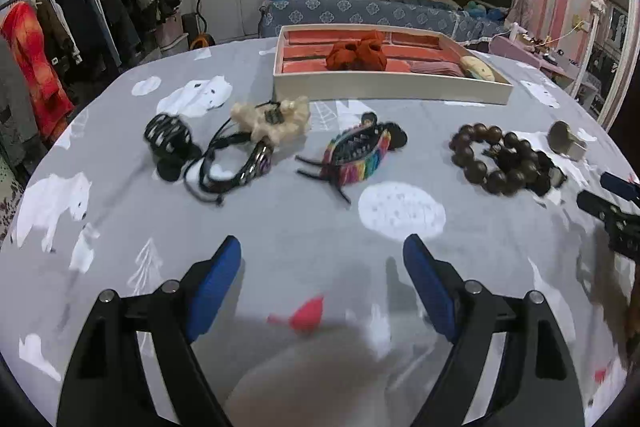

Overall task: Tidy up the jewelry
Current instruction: 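Withdraw both tools from the tray toward the remaining accessories, then grasp the rainbow hair claw with the left tool while the right tool grasps the braided black charm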

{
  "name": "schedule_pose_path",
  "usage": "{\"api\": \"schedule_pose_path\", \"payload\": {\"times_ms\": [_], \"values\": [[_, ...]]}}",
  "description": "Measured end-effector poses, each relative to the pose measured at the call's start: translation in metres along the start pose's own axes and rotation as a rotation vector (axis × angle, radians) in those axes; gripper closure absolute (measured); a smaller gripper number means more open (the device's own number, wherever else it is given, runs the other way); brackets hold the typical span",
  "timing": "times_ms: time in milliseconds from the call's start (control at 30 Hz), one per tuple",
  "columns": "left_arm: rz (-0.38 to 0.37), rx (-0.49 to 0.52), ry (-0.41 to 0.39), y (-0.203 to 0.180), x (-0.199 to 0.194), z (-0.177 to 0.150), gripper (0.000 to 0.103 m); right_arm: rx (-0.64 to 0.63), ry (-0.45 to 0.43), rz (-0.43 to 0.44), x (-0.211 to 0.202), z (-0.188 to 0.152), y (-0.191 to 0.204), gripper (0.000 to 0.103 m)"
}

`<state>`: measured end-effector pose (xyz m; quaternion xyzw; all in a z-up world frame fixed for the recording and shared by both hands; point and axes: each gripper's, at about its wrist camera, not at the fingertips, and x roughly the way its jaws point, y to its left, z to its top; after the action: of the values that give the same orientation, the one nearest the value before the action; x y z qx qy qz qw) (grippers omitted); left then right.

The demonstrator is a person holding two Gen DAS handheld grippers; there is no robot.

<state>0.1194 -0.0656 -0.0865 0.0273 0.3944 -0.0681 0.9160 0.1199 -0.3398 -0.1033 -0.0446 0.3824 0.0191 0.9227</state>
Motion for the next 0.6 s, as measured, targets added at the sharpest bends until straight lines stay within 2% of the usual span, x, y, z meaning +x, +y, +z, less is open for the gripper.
{"api": "schedule_pose_path", "payload": {"times_ms": [233,367,400,500,567,600], "values": [[0.016,-0.036,0.066,0.001,0.038,0.022,0.023,0.016,0.014,0.004,0.016,0.014,-0.001,0.028],[0.009,-0.043,0.094,0.002,0.051,0.026,0.034,0.02,0.024,0.013,0.025,0.02,-0.001,0.028],[0.008,-0.034,0.091,0.001,0.052,0.028,0.04,0.018,0.026,0.015,0.027,0.022,-0.001,0.029],[-0.011,-0.018,0.087,-0.002,0.055,0.03,0.056,0.003,0.037,0.013,0.036,0.028,-0.001,0.037],[-0.023,-0.025,0.082,-0.001,0.057,0.033,0.063,0.0,0.045,0.018,0.041,0.031,-0.001,0.047],[-0.029,-0.026,0.082,-0.002,0.057,0.033,0.065,-0.002,0.055,0.021,0.044,0.031,-0.001,0.057]]}}
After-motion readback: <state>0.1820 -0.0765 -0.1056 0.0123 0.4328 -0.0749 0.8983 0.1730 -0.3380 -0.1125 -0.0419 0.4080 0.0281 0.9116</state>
